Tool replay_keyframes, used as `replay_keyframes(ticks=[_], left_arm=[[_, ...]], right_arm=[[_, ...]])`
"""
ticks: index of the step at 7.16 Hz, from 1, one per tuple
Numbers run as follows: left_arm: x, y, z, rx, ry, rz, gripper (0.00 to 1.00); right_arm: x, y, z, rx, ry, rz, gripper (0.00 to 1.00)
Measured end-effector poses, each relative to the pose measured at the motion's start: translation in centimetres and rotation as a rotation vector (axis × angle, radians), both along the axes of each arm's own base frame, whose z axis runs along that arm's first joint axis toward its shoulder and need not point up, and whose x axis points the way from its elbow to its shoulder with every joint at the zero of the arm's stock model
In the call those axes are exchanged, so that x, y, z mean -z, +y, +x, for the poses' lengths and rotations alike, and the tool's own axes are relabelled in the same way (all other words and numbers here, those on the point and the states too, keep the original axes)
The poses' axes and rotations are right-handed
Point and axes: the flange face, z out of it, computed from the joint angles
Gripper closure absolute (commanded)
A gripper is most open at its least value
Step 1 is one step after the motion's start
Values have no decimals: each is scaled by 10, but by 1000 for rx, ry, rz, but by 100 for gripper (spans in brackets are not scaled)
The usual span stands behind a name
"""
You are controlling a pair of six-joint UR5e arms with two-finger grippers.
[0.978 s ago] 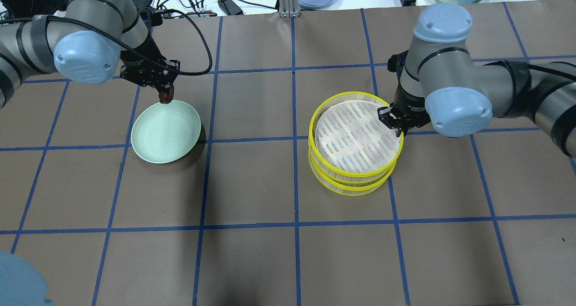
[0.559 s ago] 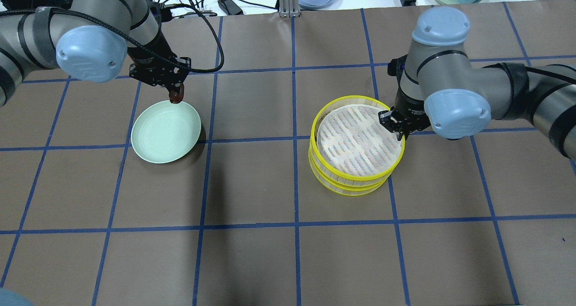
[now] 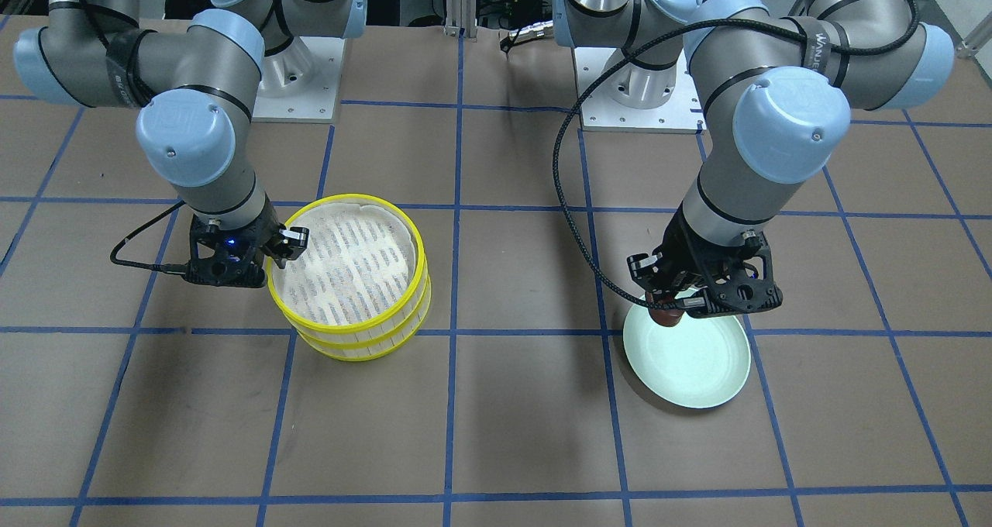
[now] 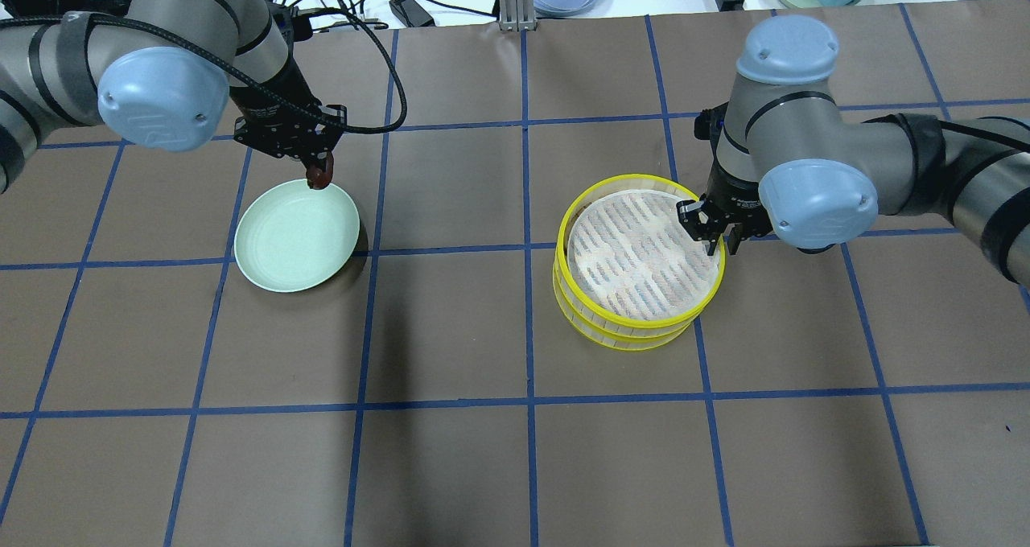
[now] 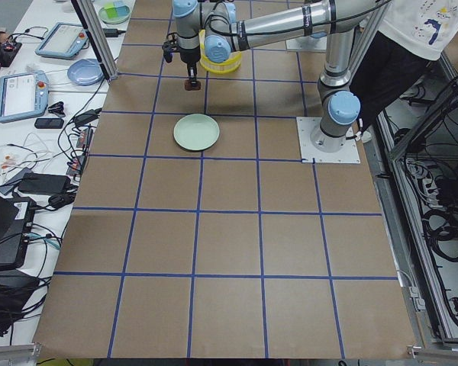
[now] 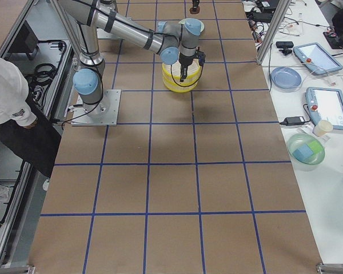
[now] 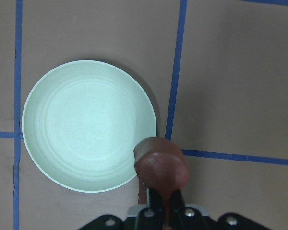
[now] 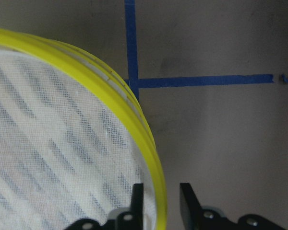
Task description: Stack buns with steamer
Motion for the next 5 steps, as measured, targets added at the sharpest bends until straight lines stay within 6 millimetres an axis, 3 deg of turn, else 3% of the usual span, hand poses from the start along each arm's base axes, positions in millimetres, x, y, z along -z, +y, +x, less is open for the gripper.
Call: replay_keyframes(ticks=[1, 2, 3, 4, 5], left_arm=[[-7, 4, -6, -13, 22, -7, 99], [-13, 9, -23, -56, 60, -11, 99], [-16, 17, -53, -111, 84, -10, 99], [-15, 27, -96, -170, 98, -18, 99], [-12, 40, -140, -218, 111, -32, 99]], right_arm=[[-19, -7, -1, 6, 5, -29, 0], [-59, -17, -3, 9, 8, -57, 0], [-114, -21, -2, 11, -2, -74, 0], [-176, -18, 0, 13, -20, -104, 0], [-225, -10, 2, 12, -31, -149, 0]])
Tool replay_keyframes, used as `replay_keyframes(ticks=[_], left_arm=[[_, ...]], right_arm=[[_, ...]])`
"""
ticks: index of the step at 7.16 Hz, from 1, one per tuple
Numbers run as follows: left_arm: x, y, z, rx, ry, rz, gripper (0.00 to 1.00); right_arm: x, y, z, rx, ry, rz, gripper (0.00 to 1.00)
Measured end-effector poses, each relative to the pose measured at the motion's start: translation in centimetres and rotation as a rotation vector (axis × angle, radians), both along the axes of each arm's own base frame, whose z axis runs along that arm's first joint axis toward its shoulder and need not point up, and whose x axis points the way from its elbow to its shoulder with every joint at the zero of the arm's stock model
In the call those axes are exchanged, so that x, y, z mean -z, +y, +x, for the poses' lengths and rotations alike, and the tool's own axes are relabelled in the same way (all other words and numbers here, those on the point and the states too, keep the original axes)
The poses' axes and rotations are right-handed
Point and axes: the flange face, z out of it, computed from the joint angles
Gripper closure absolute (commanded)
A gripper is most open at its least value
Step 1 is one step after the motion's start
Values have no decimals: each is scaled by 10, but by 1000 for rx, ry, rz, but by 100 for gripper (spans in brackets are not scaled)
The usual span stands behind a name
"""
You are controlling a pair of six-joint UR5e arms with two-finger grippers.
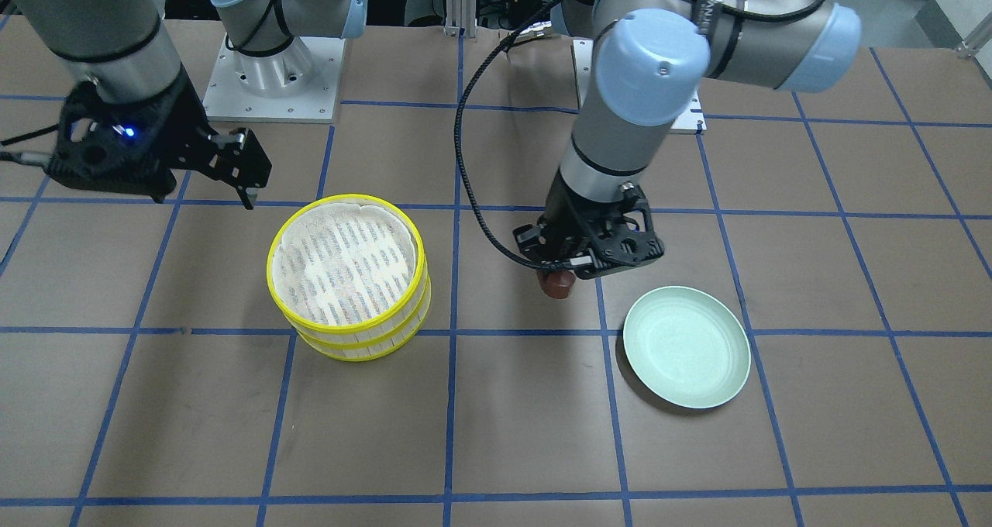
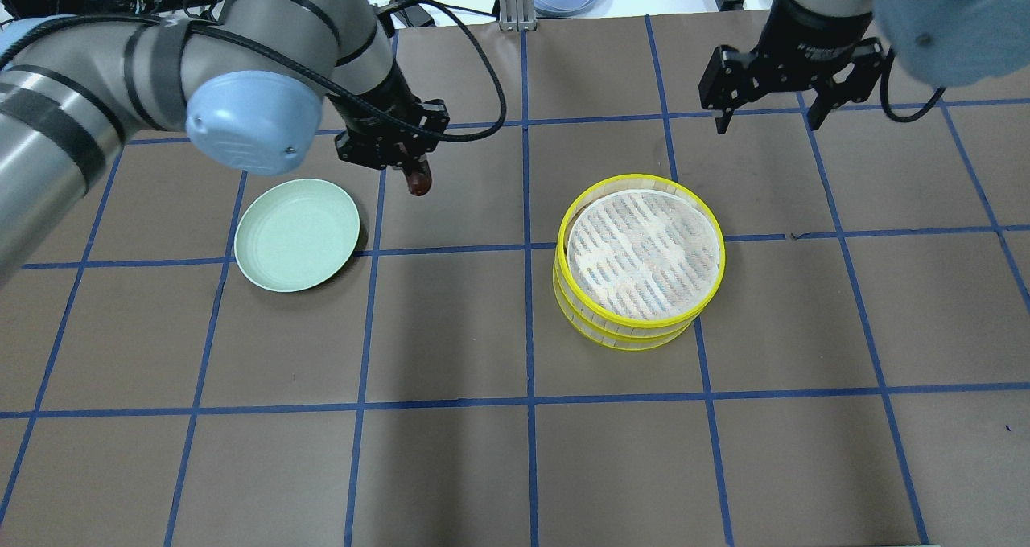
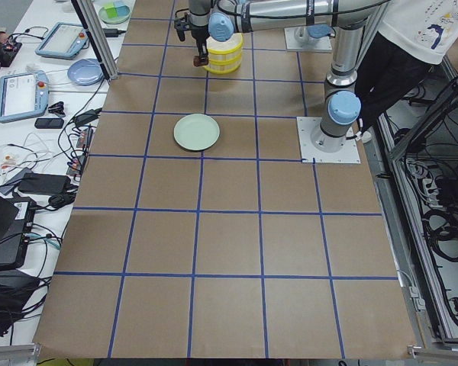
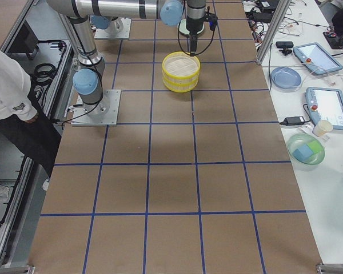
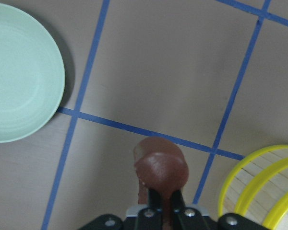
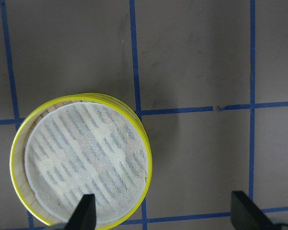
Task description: Stack buns with steamer
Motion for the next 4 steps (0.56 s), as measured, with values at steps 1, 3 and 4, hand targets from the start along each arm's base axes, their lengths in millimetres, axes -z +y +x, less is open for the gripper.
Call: replay_keyframes(ticks=[1, 3, 4], left_arm=[[4, 13, -39, -22, 10, -13, 99], [14, 40, -110, 31, 41, -70, 99], [23, 48, -134, 50, 57, -85, 98]], right_arm=[[-32, 11, 2, 7, -5, -43, 0], [-50, 21, 5, 101, -18, -71, 0], [-50, 23, 7, 136, -27, -71, 0]])
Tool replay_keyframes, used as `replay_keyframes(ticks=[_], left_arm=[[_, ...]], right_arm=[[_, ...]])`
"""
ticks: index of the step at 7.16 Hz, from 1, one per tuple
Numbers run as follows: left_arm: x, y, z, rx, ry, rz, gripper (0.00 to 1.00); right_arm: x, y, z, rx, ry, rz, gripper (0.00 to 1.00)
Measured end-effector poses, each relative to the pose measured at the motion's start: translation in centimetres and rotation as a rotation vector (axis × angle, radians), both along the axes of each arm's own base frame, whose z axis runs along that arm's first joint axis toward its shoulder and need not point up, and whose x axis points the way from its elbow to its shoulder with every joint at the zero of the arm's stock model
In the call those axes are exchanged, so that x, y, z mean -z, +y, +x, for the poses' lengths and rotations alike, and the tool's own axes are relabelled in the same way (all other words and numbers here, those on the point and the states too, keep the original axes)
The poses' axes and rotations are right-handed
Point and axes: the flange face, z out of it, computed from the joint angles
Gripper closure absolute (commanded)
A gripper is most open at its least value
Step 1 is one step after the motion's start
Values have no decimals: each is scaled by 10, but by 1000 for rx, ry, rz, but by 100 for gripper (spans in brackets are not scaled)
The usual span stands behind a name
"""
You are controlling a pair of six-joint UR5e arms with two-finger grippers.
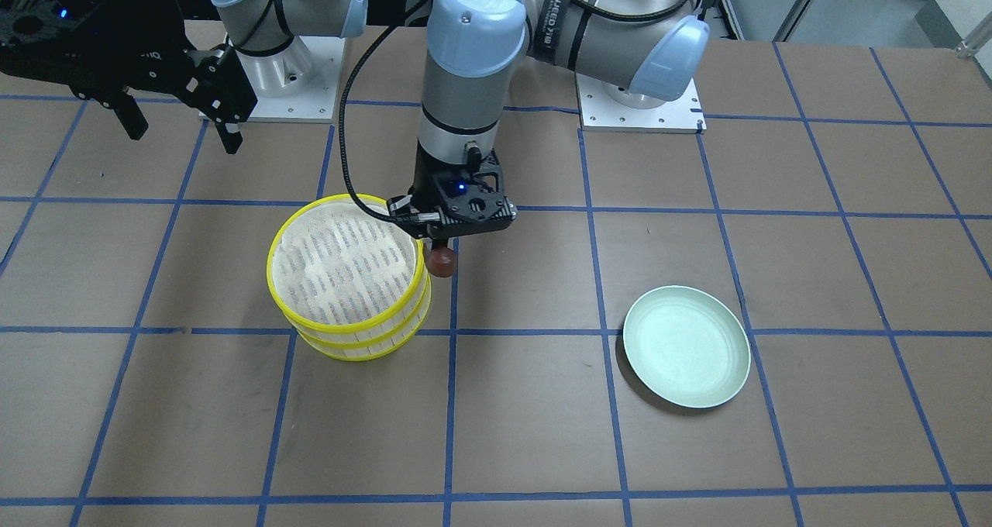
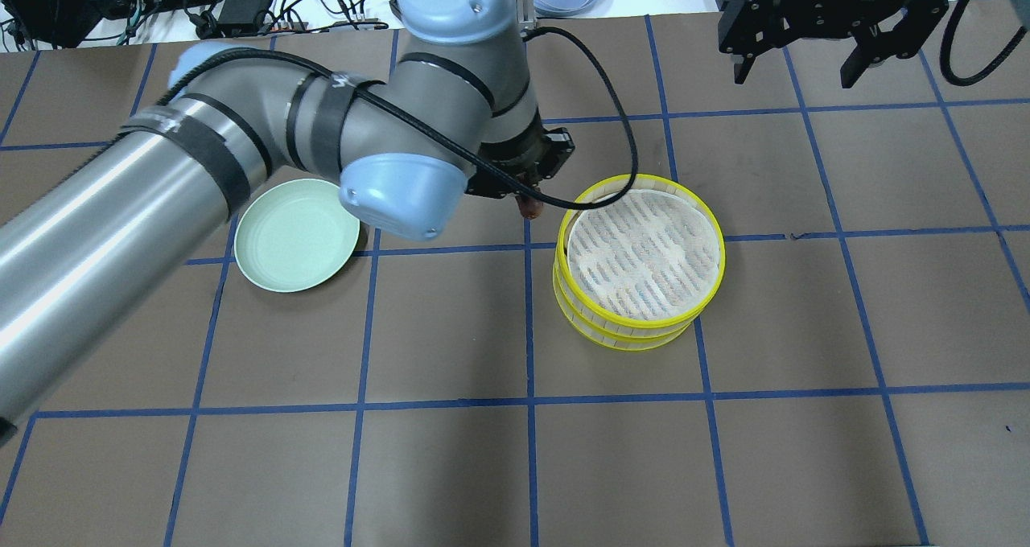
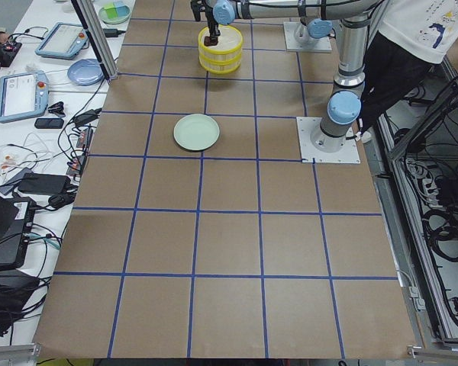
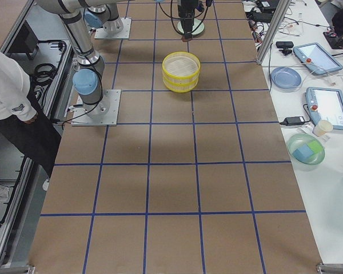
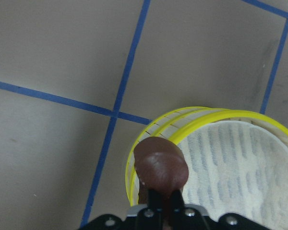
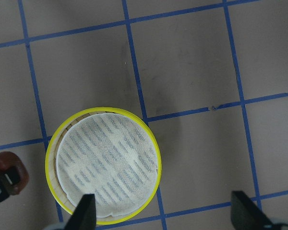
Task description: Stack buns with steamer
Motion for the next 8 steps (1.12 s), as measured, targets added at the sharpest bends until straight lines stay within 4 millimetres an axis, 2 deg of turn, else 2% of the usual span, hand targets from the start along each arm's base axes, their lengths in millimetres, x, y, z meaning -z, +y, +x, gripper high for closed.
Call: replay_keyframes(ticks=[1, 2, 3, 4, 6, 8], left_arm=[[11, 6, -20, 1, 25, 1, 79], [24, 11, -39, -4, 58, 5, 37], [36, 12, -51, -3, 76, 9, 12], [46, 12, -60, 5, 91, 11, 0], [54, 12, -68, 14, 106, 10, 0], [56, 12, -69, 14, 107, 10, 0]], right_arm=[[2, 2, 1, 11, -9, 4, 0], [5, 7, 1, 14, -12, 12, 0], [10, 13, 2, 14, -13, 19, 0], [13, 17, 2, 14, -12, 23, 0], [15, 19, 1, -10, -7, 28, 0], [18, 19, 1, -122, 4, 41, 0]])
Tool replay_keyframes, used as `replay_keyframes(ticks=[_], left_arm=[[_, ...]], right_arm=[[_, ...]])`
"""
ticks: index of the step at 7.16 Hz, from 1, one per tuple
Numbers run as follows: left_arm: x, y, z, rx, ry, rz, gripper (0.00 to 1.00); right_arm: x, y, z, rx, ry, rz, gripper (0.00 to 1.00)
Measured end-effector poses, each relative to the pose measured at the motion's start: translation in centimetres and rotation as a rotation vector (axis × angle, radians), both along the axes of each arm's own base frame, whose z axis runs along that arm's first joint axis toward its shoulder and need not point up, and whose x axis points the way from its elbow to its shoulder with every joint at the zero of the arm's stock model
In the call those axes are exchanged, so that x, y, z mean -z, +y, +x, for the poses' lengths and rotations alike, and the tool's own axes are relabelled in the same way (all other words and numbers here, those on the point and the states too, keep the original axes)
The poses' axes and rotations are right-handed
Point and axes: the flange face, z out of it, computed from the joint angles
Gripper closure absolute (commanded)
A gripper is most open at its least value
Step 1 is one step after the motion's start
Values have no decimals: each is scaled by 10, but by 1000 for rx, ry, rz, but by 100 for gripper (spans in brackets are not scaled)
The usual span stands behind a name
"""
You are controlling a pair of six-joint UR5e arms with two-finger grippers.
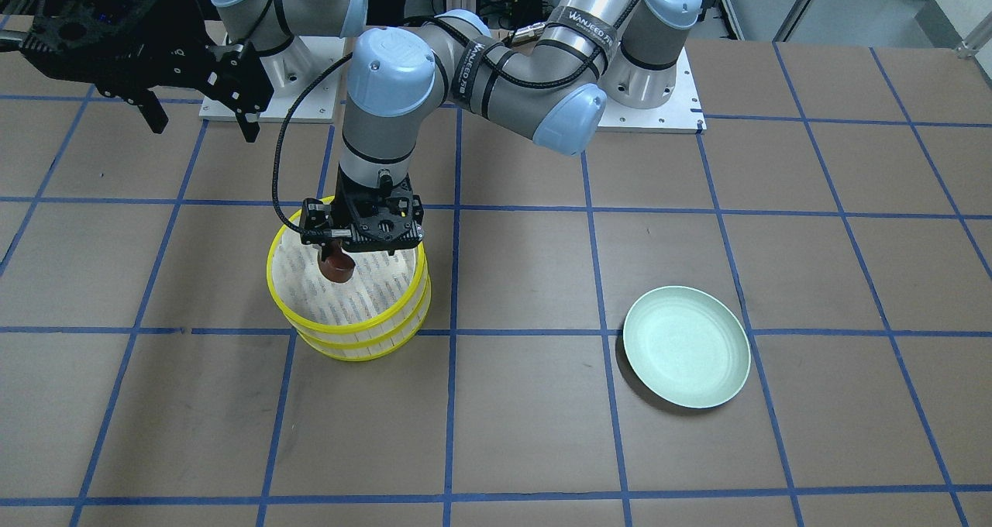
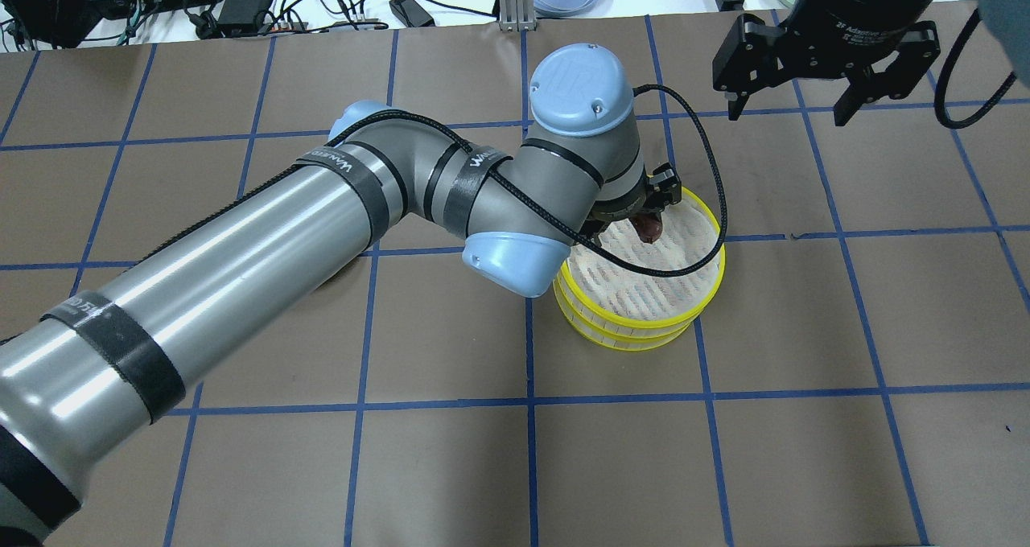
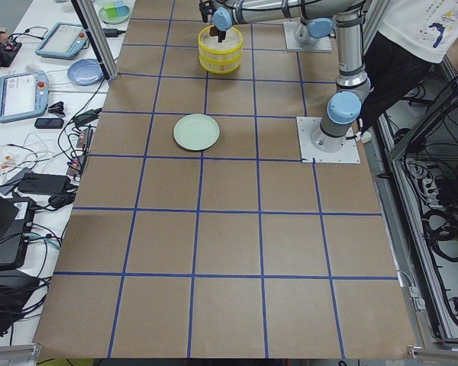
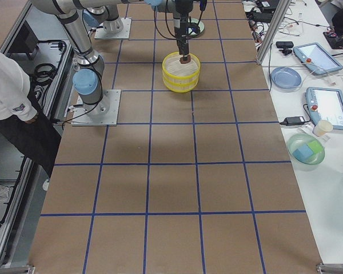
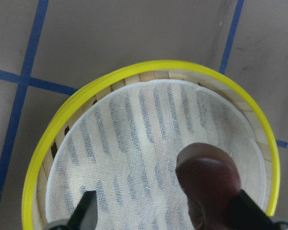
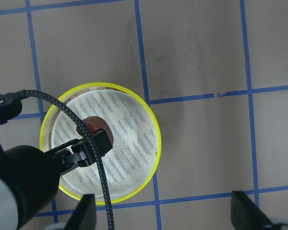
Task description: Stack buns with steamer
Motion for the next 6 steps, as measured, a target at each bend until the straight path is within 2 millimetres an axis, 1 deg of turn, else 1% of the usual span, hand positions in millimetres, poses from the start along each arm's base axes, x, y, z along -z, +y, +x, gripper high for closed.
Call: replay_keyframes(ticks=[2, 3, 4, 5, 6], left_arm=[[-1, 0, 0, 4, 0, -3, 0], [-4, 0, 2, 11, 0, -10, 0], [-15, -6, 11, 28, 0, -31, 0], [-32, -18, 35, 52, -9, -54, 0], [-54, -31, 70, 93, -32, -66, 0]], right_arm=[[1, 1, -1, -41, 10, 10, 0], [2, 1, -2, -44, 11, 14, 0], [2, 1, -2, -44, 10, 16, 0], [2, 1, -2, -43, 9, 16, 0], [2, 1, -1, -41, 7, 17, 0]])
